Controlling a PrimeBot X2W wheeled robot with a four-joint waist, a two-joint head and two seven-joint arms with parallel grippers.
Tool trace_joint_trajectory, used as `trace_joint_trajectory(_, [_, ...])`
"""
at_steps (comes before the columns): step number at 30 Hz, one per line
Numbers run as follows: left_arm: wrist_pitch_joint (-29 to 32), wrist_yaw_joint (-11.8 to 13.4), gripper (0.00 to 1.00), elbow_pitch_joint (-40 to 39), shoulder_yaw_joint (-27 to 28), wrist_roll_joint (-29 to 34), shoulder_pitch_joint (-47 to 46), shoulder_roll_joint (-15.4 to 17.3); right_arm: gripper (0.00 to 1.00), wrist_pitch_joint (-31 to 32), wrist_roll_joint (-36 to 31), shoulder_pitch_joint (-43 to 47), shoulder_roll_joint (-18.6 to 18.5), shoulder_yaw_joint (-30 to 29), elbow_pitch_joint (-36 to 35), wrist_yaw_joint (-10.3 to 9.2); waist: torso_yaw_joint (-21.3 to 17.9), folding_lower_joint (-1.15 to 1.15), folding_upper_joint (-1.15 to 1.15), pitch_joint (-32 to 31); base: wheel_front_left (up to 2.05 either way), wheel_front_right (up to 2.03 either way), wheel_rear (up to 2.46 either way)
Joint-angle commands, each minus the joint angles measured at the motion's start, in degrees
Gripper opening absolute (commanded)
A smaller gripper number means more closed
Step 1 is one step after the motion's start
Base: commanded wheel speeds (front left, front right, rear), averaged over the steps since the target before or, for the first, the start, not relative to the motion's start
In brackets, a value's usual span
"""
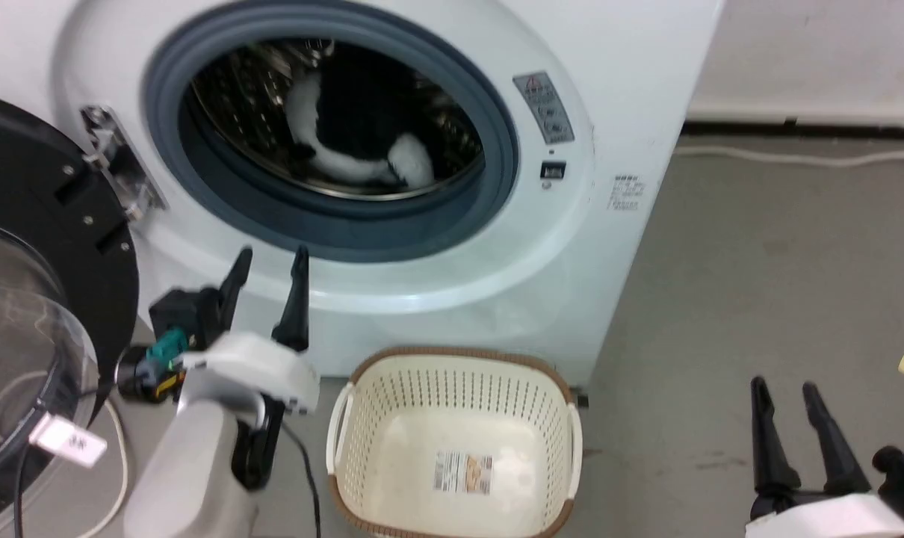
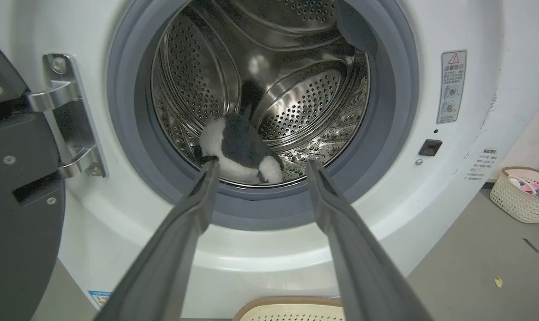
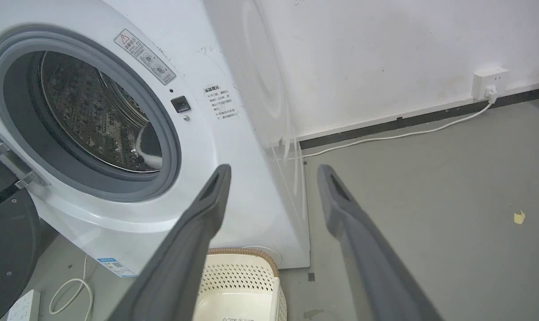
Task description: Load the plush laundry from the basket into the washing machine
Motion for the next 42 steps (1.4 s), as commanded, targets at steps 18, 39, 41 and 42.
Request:
trace_joint_trajectory(18, [-0.31,1.17,1.00,-8.39,-0.87,0.28,15.50,0.39,1.00,-1.97,0.85,5.02,0.20,1.61,3.48,-0.04,-0.10,0.01,0.00,-8.93,0.00,0.00,0.00])
trace_joint_trajectory(39, [1.38,4.69,1.00,-14.21,-2.31,0.02,25.78,0.47,1.00,-2.21,-3.94,7.73,0.20,3.18,2.86,-0.04,-0.52,0.01,0.00,-9.71,0.00,0.00,0.00])
trace_joint_trajectory(41, [1.59,4.95,1.00,-14.70,-2.41,0.03,26.23,0.56,1.00,-2.21,-4.99,7.99,0.20,3.27,2.72,-0.04,-0.41,0.01,0.00,-9.70,0.00,0.00,0.00])
trace_joint_trajectory(42, [1.69,5.09,1.00,-14.90,-2.45,0.04,26.42,0.63,1.00,-2.21,-5.23,8.12,0.20,3.26,2.65,-0.04,-0.37,0.01,0.00,-9.70,0.00,0.00,0.00])
